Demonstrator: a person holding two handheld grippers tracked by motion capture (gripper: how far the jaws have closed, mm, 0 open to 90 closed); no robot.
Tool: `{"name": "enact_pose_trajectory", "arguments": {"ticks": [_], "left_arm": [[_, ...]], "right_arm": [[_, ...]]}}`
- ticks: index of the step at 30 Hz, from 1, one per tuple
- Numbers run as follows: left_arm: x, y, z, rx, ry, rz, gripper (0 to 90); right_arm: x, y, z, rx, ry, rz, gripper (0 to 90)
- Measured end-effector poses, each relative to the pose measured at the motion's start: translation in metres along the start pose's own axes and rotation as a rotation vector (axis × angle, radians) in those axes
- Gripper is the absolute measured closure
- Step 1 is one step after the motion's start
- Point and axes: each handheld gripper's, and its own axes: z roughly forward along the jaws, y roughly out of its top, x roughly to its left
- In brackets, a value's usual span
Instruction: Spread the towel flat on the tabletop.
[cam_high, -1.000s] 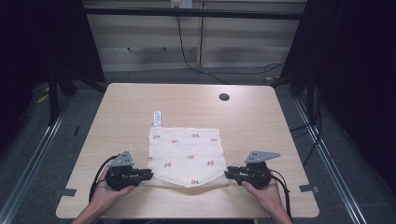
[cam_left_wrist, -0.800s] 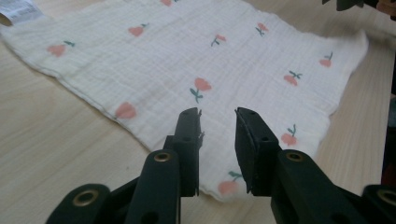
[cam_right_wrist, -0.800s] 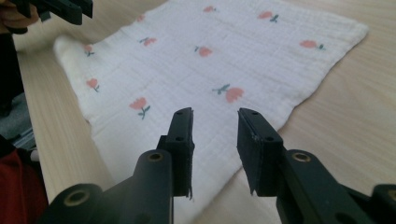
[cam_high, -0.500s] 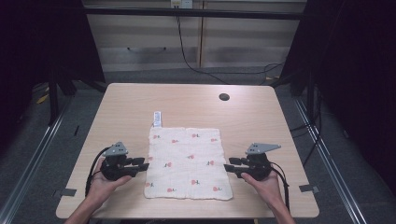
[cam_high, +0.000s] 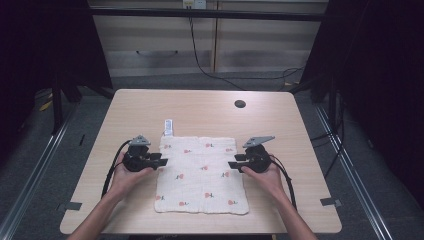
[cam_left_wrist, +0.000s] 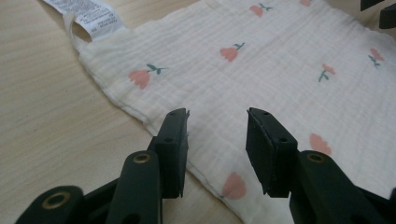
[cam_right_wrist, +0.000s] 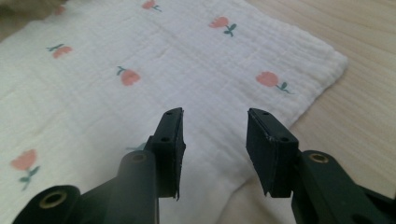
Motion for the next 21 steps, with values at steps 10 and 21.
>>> {"name": "enact_pose_trajectory", "arguments": {"ticks": [10,21], "left_arm": [[-0.009,-0.01,0.005,0.01,0.027,0.078,58.8],[-0.021,-0.014,0.006,0.016,0.013,0.138,84.4]], "right_arm": [[0.003,-0.007,0.01,0.029,-0.075,-0.044,67.4],[0.003,-0.024,-0.009,0.04,-0.068,-0.028,83.7]]}}
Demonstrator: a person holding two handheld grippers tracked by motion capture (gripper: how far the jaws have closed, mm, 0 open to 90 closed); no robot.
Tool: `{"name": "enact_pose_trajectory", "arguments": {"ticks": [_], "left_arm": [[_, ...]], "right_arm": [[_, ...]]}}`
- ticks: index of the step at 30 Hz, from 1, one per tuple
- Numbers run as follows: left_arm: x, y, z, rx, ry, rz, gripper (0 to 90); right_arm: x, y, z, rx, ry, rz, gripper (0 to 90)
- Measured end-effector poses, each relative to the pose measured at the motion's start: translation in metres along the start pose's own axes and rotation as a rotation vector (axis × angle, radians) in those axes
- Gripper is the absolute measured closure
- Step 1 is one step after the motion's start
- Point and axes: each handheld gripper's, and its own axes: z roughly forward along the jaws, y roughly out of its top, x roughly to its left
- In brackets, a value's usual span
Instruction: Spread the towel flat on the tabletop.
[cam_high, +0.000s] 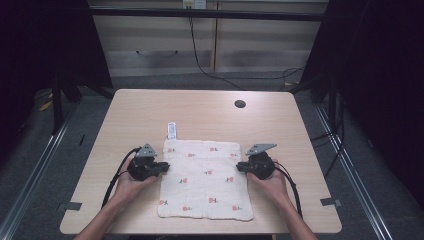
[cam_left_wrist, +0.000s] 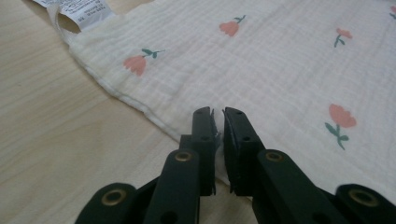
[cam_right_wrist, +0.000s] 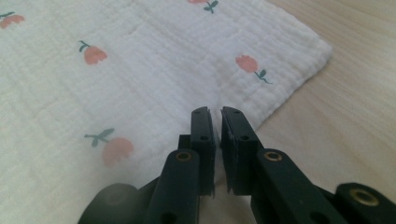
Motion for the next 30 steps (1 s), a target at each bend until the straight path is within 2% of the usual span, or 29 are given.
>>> {"name": "enact_pose_trajectory", "arguments": {"ticks": [4,8,19,22,23,25,27,30], "left_arm": [[-0.007,-0.001,-0.001,0.009,-0.018,0.025,86.0],[-0.011,-0.003,-0.002,0.007,-0.029,0.025,86.0],[-0.018,-0.007,-0.007,0.015,-0.051,0.04,85.4],[-0.019,-0.007,-0.008,0.023,-0.052,0.042,84.6],[-0.02,-0.007,-0.008,0.022,-0.051,0.041,84.4],[-0.02,-0.007,-0.008,0.022,-0.051,0.04,84.1],[-0.023,-0.007,-0.009,0.039,-0.043,0.06,83.2],[-0.024,-0.006,-0.008,0.035,-0.043,0.053,82.2]], "right_arm": [[0.003,-0.003,-0.004,0.008,0.005,-0.003,84.1],[0.007,-0.008,-0.009,0.015,0.026,-0.005,83.9],[0.015,-0.018,-0.018,0.017,0.041,-0.014,83.2],[0.014,-0.018,-0.018,0.007,0.046,-0.012,81.9],[0.014,-0.018,-0.018,0.014,0.025,-0.011,81.6],[0.012,-0.017,-0.016,0.007,0.025,-0.004,80.9],[0.01,-0.016,-0.016,0.005,0.018,0.002,80.7],[0.007,-0.016,-0.015,0.002,0.033,0.021,79.8]]}}
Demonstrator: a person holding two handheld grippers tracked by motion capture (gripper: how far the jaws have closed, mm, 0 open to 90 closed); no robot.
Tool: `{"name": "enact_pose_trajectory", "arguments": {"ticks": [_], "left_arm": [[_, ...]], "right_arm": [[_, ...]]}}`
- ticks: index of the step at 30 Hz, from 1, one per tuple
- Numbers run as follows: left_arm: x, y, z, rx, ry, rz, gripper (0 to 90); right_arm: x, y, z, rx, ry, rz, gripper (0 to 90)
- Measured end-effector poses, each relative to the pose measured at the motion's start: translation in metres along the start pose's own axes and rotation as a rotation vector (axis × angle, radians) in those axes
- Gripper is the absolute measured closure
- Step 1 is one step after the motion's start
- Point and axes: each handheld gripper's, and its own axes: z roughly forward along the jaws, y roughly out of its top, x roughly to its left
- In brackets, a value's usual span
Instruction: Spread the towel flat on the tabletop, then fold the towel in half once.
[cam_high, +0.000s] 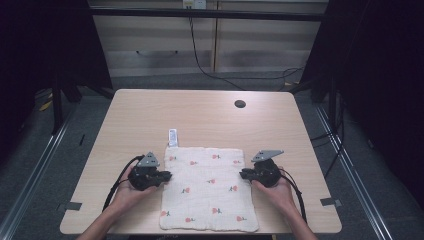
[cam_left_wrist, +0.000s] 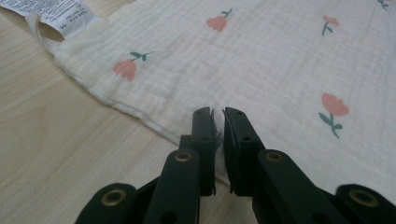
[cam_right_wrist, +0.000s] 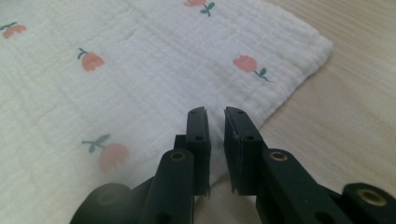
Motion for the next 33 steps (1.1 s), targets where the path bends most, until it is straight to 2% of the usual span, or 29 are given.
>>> {"name": "enact_pose_trajectory", "arguments": {"ticks": [4,5,7,13,16,19,22,25,26,28,33], "left_arm": [[0.0,0.0,0.0,0.002,-0.002,-0.014,81.9],[0.0,0.001,0.0,0.003,0.001,-0.013,81.9],[0.0,0.001,0.0,0.005,0.001,-0.014,81.8],[0.001,-0.003,-0.002,-0.01,-0.002,-0.013,81.6],[0.001,-0.004,-0.001,-0.022,-0.01,-0.028,80.3],[0.001,-0.003,-0.002,-0.011,-0.013,-0.018,79.3],[0.001,-0.003,-0.001,-0.017,-0.018,-0.022,76.8],[0.001,-0.003,-0.001,-0.018,-0.02,-0.02,76.4],[0.001,-0.003,-0.001,-0.017,-0.02,-0.021,76.4],[0.001,-0.004,-0.001,-0.021,-0.022,-0.022,76.4],[0.002,-0.004,-0.001,-0.023,-0.027,-0.022,76.3]], "right_arm": [[-0.002,0.003,0.001,0.003,-0.001,0.004,76.0],[-0.004,0.004,0.002,-0.003,0.019,-0.005,74.6],[-0.006,0.008,0.002,-0.012,0.026,-0.004,72.1],[-0.019,0.026,0.009,-0.039,-0.013,0.01,67.7],[-0.028,0.035,0.016,-0.048,-0.034,0.03,64.7],[-0.038,0.042,0.022,-0.052,-0.06,0.058,62.2],[-0.048,0.047,0.03,-0.055,-0.058,0.063,59.5],[-0.053,0.051,0.034,-0.07,-0.077,0.07,57.7],[-0.054,0.052,0.035,-0.078,-0.07,0.073,57.6],[-0.055,0.054,0.037,-0.062,-0.086,0.077,56.5],[-0.059,0.053,0.041,-0.051,-0.088,0.083,56.0]]}}
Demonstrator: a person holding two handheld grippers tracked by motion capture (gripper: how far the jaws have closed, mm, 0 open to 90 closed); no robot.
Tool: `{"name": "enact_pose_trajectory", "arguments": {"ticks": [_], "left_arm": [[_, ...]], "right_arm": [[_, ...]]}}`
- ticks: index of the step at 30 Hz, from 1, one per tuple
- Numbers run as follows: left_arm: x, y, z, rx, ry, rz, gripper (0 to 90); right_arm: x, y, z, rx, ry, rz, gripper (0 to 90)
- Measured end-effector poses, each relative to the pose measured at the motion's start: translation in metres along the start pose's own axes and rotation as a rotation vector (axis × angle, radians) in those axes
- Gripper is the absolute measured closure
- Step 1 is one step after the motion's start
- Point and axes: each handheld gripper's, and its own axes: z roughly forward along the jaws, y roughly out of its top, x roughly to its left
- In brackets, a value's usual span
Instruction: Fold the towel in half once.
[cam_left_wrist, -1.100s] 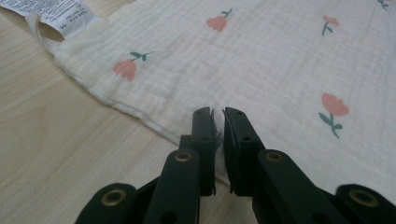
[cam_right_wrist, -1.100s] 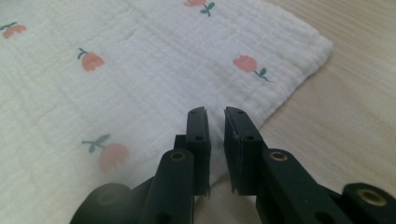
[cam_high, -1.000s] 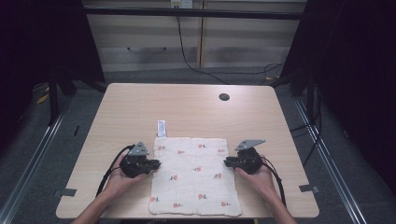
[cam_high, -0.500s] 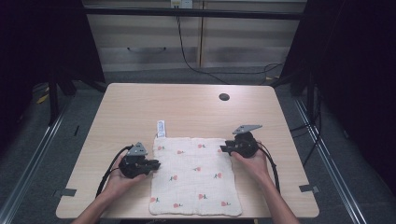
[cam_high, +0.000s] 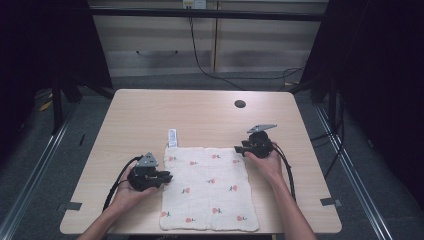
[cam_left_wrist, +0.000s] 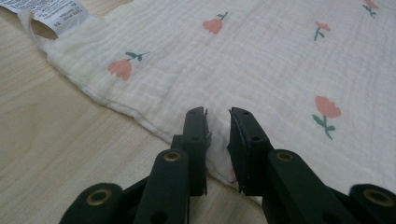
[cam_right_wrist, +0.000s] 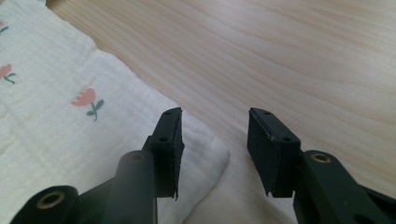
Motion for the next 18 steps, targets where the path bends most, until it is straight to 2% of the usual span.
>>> {"name": "enact_pose_trajectory", "arguments": {"ticks": [7,11,14,18], "left_arm": [[0.0002,-0.0001,0.0001,-0.002,-0.005,-0.001,75.3],[0.0007,0.0,0.0001,-0.003,-0.007,-0.002,74.8],[0.0018,-0.0004,0.0004,-0.008,-0.017,-0.007,74.7],[0.0023,-0.0001,0.0,-0.005,-0.036,-0.015,70.7]], "right_arm": [[-0.0006,-0.002,0.0054,0.012,-0.009,-0.006,58.1],[0.0022,-0.0019,0.0063,0.01,-0.001,-0.03,70.6],[0.0012,-0.0022,0.0073,-0.001,0.028,-0.007,80.3],[-0.0009,-0.0034,0.0059,-0.003,0.047,0.03,85.2]]}}
